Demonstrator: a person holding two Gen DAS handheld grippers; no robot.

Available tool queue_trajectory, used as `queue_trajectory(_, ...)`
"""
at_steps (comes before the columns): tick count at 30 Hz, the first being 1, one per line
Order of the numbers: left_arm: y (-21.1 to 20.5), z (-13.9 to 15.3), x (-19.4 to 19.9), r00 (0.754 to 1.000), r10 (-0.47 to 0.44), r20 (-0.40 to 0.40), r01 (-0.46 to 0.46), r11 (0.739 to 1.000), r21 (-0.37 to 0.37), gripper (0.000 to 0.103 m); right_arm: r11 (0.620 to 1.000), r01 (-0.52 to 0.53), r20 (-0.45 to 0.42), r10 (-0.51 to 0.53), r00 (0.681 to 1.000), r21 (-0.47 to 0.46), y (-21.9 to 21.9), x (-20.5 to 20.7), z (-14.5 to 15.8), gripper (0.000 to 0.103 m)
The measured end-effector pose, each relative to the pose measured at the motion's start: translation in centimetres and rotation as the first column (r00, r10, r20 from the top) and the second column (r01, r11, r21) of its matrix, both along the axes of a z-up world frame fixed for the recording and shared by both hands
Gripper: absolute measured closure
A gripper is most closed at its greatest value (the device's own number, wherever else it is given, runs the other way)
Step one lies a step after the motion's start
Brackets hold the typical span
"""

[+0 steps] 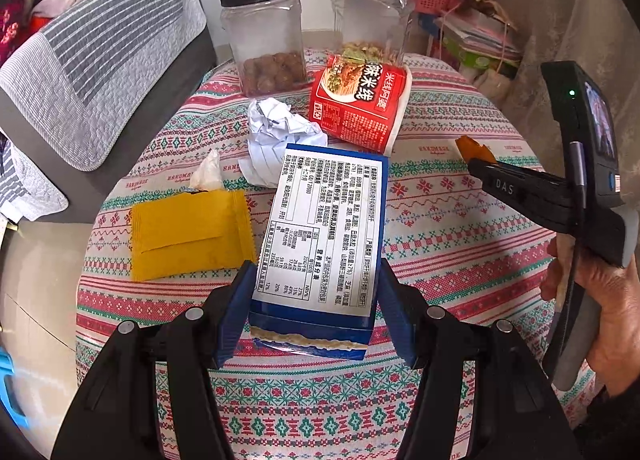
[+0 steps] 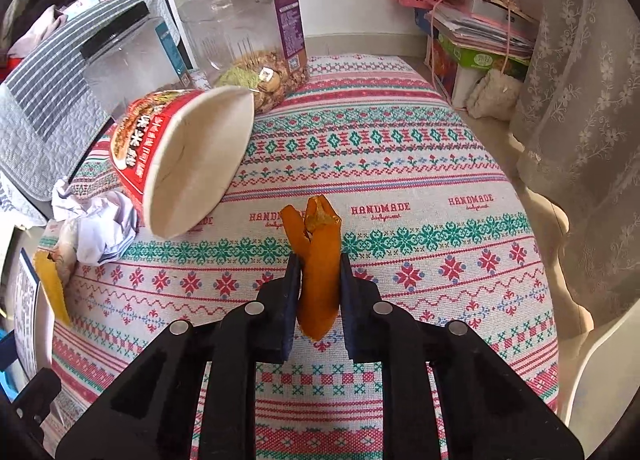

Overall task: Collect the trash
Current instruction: 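Grasp the second orange peel with the right tool while the left tool holds the snack box, then carry peel and snack box over the white bin and open both tools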

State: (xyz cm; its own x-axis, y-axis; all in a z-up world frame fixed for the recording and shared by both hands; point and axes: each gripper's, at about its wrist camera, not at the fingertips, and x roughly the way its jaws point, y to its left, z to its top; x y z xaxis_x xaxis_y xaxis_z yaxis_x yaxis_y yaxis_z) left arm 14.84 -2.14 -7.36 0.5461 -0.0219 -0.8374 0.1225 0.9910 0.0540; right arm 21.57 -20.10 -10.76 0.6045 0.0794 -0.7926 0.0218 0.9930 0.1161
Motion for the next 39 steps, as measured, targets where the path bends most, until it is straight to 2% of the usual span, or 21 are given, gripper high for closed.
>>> queue_trajectory(8,-0.2,2.3,-0.3,0.996,0.034,0.076,-0.032,0.999,-0.033,0.044,0.998,-0.067,0.080,0.068,0.994,-0.023,0.2,-3.3,4.1,0.085)
queue_trajectory(16,-2.0,4.5,-1.3,0.989,0.028,0.146,-0.020,0.998,-0.059,0.044,0.994,-0.072,0.144,0.084,0.986,-0.081,-1.3,-6.3,6.9,0.085)
queue_trajectory(27,-6.0,5.4,-2.7,0.982,-0.044,0.186,0.056,0.997,-0.059,0.044,0.993,-0.015,0.171,0.035,0.985,-0.119,-6.3,-9.3,8.3,0.085)
queue_trajectory(39,-12.5,5.9,-3.7,0.966,-0.147,0.211,0.166,0.983,-0.077,0.044,0.986,0.083,0.175,-0.057,0.983,-0.147,-12.8,-12.6,8.8,0.085)
